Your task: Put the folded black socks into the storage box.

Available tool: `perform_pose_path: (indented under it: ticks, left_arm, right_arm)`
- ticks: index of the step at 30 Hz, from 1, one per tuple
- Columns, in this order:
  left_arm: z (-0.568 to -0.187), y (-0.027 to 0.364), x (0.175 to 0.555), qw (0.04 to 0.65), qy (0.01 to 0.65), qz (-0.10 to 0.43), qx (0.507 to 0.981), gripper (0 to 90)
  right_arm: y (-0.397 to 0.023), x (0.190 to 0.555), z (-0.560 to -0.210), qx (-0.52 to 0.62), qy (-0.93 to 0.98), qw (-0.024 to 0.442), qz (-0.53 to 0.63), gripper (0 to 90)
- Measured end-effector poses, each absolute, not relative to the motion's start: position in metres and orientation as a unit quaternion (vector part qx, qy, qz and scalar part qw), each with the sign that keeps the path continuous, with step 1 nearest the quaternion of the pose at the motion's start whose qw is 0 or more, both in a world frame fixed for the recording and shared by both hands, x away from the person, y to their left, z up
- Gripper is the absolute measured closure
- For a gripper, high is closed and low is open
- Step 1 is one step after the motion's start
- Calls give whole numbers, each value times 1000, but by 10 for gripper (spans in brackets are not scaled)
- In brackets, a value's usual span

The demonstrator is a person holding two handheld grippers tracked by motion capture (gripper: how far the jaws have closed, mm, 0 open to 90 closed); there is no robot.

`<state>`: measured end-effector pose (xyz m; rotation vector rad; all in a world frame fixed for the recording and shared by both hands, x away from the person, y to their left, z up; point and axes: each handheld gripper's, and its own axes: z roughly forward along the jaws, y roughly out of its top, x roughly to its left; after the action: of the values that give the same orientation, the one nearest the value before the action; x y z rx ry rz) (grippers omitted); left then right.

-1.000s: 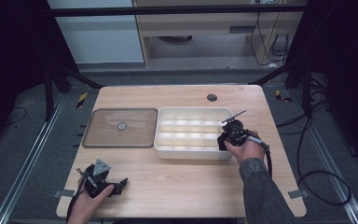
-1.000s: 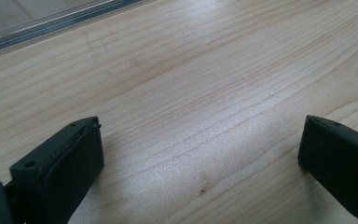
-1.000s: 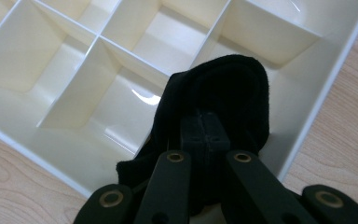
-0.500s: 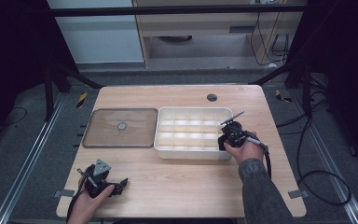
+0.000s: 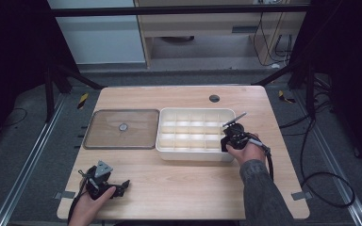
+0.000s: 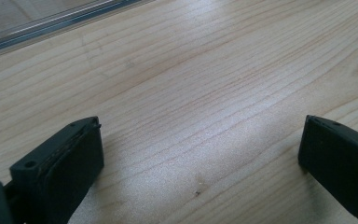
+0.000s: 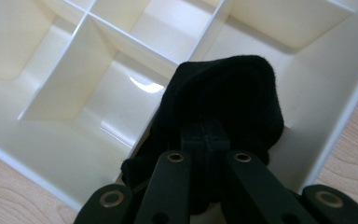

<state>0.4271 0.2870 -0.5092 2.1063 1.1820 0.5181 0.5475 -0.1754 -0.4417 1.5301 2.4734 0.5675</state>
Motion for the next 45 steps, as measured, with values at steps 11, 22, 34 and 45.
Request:
perform_pose_path:
  ticks: [11,22,34,45]
  left_arm:
    - [-509,287,427,330,451,198,805,0]
    - [-509,287,427,330,451,198,805,0]
    - [-509,287,427,330,451,197,805,0]
    - [-509,287,427,330,451,198,805,0]
  right_arm:
    - [-175,545,-440,511,832,96,193,900]
    - [-177,540,-432,509,831,102,199,900]
    - [-190,531,-408,507,822,122,229,900]
    - [-190,517,-377,489,801,150,311,900]
